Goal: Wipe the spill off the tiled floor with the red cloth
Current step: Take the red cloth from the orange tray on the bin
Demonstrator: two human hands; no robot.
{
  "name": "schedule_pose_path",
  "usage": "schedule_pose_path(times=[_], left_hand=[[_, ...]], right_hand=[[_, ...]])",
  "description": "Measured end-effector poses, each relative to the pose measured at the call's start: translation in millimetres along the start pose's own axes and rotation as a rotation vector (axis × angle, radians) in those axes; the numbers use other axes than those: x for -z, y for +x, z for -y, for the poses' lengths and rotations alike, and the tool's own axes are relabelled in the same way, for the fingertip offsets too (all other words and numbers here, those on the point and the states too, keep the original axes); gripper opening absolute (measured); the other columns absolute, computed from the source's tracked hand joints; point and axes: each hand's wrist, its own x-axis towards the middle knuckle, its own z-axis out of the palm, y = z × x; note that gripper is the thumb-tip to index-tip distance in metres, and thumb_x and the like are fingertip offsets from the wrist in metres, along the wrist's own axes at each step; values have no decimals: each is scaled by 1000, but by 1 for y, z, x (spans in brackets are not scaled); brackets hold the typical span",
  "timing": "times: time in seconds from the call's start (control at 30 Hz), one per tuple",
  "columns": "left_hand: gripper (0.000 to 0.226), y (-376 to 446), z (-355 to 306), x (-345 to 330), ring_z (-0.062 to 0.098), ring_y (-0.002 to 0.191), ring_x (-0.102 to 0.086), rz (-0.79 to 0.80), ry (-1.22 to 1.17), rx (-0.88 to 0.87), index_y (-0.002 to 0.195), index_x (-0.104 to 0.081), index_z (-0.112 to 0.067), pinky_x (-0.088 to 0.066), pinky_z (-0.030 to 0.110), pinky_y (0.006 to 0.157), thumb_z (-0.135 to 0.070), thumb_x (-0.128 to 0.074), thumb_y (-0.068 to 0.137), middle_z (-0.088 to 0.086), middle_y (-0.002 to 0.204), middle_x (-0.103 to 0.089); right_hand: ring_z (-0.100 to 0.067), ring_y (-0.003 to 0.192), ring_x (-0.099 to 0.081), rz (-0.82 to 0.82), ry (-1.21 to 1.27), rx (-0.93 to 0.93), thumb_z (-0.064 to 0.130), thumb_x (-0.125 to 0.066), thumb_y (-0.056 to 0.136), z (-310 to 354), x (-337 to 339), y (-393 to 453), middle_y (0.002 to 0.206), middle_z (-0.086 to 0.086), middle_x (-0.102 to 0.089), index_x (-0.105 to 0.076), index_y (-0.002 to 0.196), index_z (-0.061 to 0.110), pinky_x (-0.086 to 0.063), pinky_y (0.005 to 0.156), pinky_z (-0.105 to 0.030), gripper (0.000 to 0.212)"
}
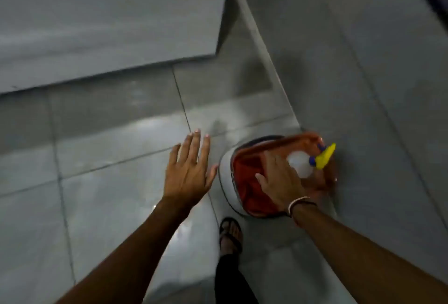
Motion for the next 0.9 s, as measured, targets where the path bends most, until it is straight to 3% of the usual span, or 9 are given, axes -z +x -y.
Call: schedule_pose_path(times=[0.07, 0.13, 0.27, 0.33, 0.5, 0.6, 0.67, 0.73, 0.9], left_hand=[[70, 3, -22, -59, 36, 149, -43, 100, -21, -24, 156, -40, -5, -44, 53, 116, -49, -37, 102, 22, 163, -40], [73, 0, -39, -115, 34, 154, -35, 179, -36, -52, 160, -32, -5, -37, 51, 121, -51, -31, 103, 20, 167, -31], [75, -3, -55, -181, 29, 160, -17, 257, -84, -65, 163, -16, -5, -24, 49, 128, -53, -19, 105, 17, 173, -14], [75, 2, -58, -191, 29, 161, -13, 295, -77, -73, 164, -12, -6, -20, 49, 129, -52, -19, 106, 16, 174, -9], [65, 7, -54, -193, 29, 160, -18, 302, -122, -92, 164, -15, -7, -24, 51, 129, -41, -19, 108, 16, 173, -14], [59, 4, -46, -190, 32, 158, -25, 273, -146, -131, 162, -24, -6, -32, 54, 125, -24, -35, 107, 19, 171, -22], [65, 4, -40, -190, 31, 160, -18, 298, -164, -151, 163, -17, -7, -26, 52, 128, -15, -40, 103, 18, 172, -16], [70, 4, -35, -192, 30, 162, -7, 342, -170, -167, 165, -6, -10, -17, 49, 131, -13, -37, 102, 16, 174, -5], [70, 8, -29, -193, 27, 162, 5, 362, -135, -206, 165, 3, -13, -5, 48, 132, -15, -28, 102, 13, 174, 7]], right_hand=[[-34, 132, -54, 12, 166, -67, 36, -61, 101, -21, -48, 15, 142, -16, -58, -49, 145, 8, -44, 113, -46, 54], [-32, 110, -67, 46, 361, -204, 40, -67, 97, -32, -88, 24, 114, -12, -73, -67, 116, 12, -56, 95, -45, 34], [-21, 76, -67, -73, 496, -338, 60, -75, 84, -29, -131, 37, 78, 1, -70, -66, 82, 21, -53, 67, -34, 41], [-20, 78, -66, -112, 490, -331, 60, -76, 83, -24, -135, 43, 83, 0, -72, -68, 84, 21, -54, 69, -35, 40], [-27, 87, -72, -49, 502, -364, 34, -72, 93, -13, -133, 57, 89, -5, -77, -71, 85, 18, -59, 73, -38, 19], [-17, 70, -68, -34, 562, -360, 44, -76, 90, -8, -128, 57, 68, 7, -68, -62, 64, 24, -55, 64, -32, 35], [-9, 61, -60, -25, 559, -355, 45, -80, 87, 1, -127, 57, 61, 12, -61, -55, 59, 28, -47, 56, -23, 41], [-11, 66, -61, -15, 545, -336, 40, -78, 90, 8, -129, 58, 70, 7, -68, -63, 68, 24, -43, 55, -22, 31], [-27, 91, -71, -18, 505, -341, 30, -61, 103, 12, -130, 53, 96, -8, -77, -72, 93, 16, -54, 72, -36, 21]])
